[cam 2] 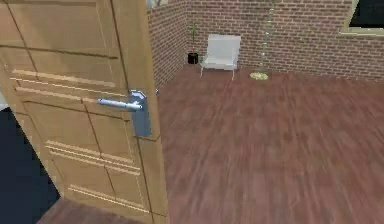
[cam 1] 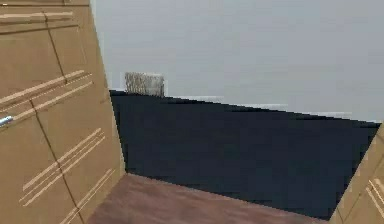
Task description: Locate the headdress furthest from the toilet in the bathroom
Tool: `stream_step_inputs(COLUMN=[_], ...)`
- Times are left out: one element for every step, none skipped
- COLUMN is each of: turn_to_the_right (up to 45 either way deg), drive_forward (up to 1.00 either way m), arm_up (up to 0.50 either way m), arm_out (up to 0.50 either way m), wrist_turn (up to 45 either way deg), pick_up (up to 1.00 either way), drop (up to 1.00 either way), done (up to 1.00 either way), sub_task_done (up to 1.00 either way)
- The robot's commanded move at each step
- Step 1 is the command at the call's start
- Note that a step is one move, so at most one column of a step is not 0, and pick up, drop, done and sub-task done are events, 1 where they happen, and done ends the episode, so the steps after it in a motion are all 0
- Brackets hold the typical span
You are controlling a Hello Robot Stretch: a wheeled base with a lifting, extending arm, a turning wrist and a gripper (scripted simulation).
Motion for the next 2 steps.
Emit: stream_step_inputs(turn_to_the_right=[0.0, 0.0], drive_forward=[1.0, 0.45], arm_up=[0.0, 0.0], arm_out=[0.0, 0.0], wrist_turn=[0.0, 0.0], pick_up=[0.0, 0.0], drop=[0.0, 0.0], done=[0.0, 0.0], sub_task_done=[0.0, 0.0])
